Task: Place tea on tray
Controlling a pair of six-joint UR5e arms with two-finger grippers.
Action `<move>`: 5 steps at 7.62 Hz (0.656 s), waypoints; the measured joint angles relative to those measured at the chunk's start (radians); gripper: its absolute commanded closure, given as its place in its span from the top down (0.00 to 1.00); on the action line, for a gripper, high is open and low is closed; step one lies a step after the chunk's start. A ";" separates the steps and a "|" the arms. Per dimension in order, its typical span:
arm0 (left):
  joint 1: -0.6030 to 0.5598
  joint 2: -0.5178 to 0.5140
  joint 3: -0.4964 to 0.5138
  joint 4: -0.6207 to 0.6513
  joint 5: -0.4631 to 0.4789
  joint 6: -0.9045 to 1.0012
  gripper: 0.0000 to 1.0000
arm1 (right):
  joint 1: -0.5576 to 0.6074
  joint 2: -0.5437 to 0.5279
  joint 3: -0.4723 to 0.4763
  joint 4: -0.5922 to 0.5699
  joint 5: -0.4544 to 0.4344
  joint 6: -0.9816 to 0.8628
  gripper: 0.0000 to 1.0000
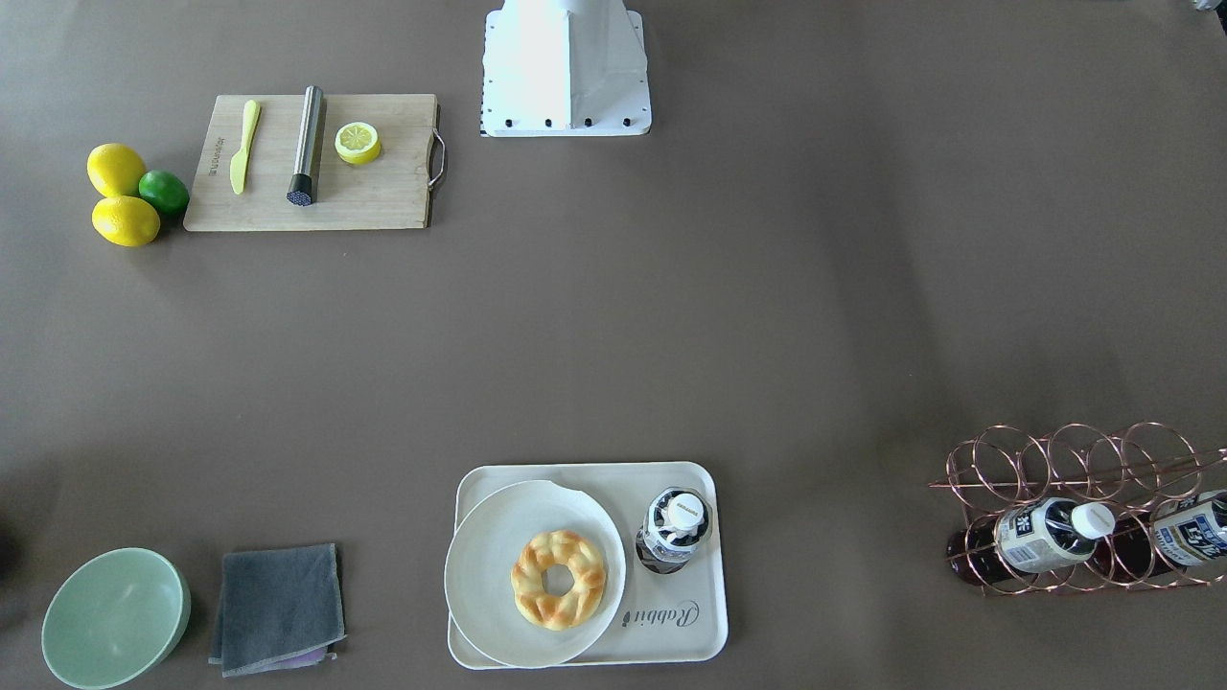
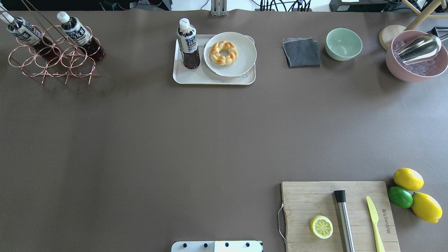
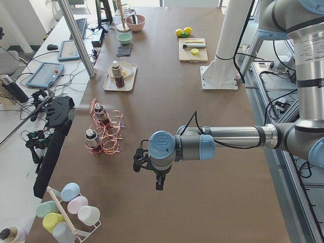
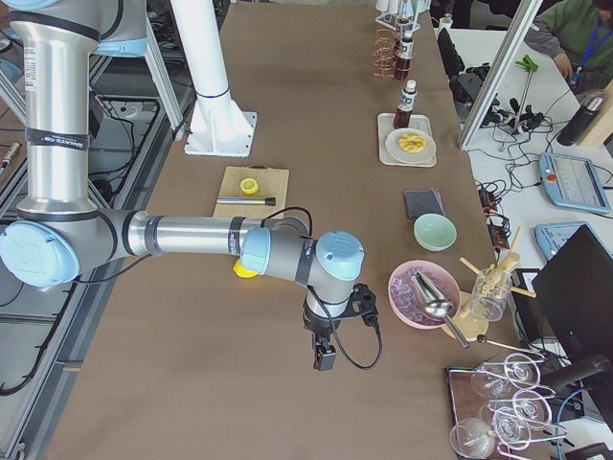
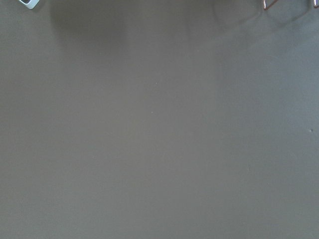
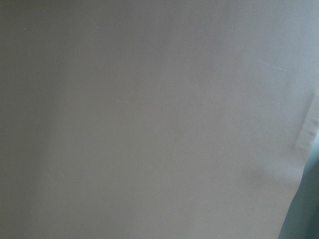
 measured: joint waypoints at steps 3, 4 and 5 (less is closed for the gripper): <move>0.014 0.011 -0.001 0.007 0.028 -0.002 0.97 | 0.010 -0.003 -0.018 0.005 0.044 0.001 1.00; 0.021 0.011 -0.002 0.010 0.051 -0.002 0.97 | 0.010 -0.003 -0.019 0.005 0.062 0.001 1.00; 0.024 0.011 -0.001 0.018 0.066 -0.002 0.97 | 0.011 -0.004 -0.019 0.005 0.077 0.002 1.00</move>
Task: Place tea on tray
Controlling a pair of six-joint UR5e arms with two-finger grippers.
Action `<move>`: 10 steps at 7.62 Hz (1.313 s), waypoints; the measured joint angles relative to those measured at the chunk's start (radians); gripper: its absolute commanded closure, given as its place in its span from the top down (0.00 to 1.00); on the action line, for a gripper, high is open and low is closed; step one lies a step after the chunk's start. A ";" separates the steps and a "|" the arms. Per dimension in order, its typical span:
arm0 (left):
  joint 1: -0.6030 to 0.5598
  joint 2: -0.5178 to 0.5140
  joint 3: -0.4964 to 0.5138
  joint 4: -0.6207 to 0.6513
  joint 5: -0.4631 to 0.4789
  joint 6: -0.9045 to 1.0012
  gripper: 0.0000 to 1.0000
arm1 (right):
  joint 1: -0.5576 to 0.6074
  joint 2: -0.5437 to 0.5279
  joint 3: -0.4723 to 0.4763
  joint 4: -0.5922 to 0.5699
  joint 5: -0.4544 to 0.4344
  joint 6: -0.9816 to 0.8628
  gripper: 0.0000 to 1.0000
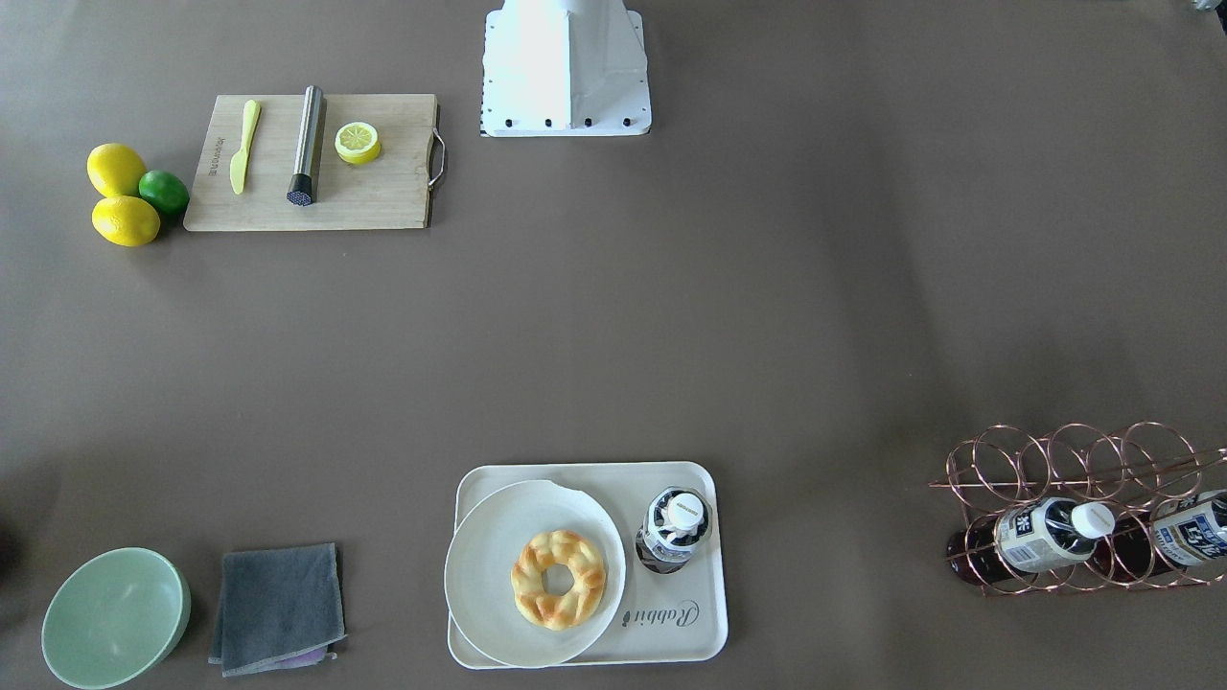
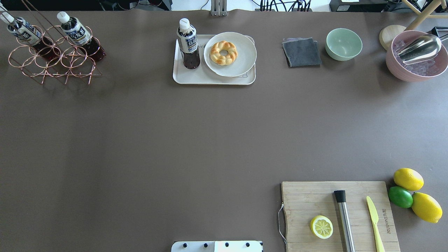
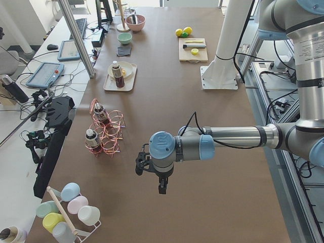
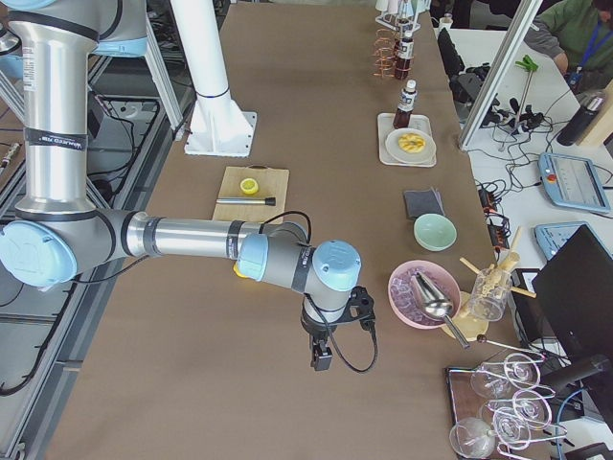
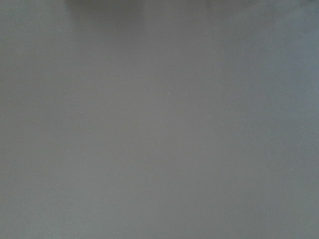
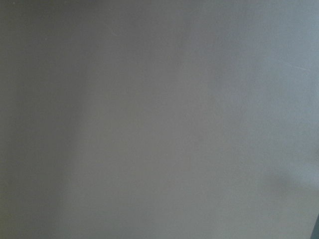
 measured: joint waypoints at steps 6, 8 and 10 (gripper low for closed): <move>-0.007 0.007 0.019 0.031 0.009 -0.005 0.97 | 0.000 -0.002 0.000 0.001 0.016 -0.001 1.00; -0.008 0.006 0.020 0.031 0.008 -0.006 0.97 | 0.000 -0.003 0.000 0.001 0.016 -0.001 1.00; -0.010 0.005 0.019 0.030 0.009 -0.005 0.97 | 0.000 -0.003 0.001 0.001 0.016 -0.001 1.00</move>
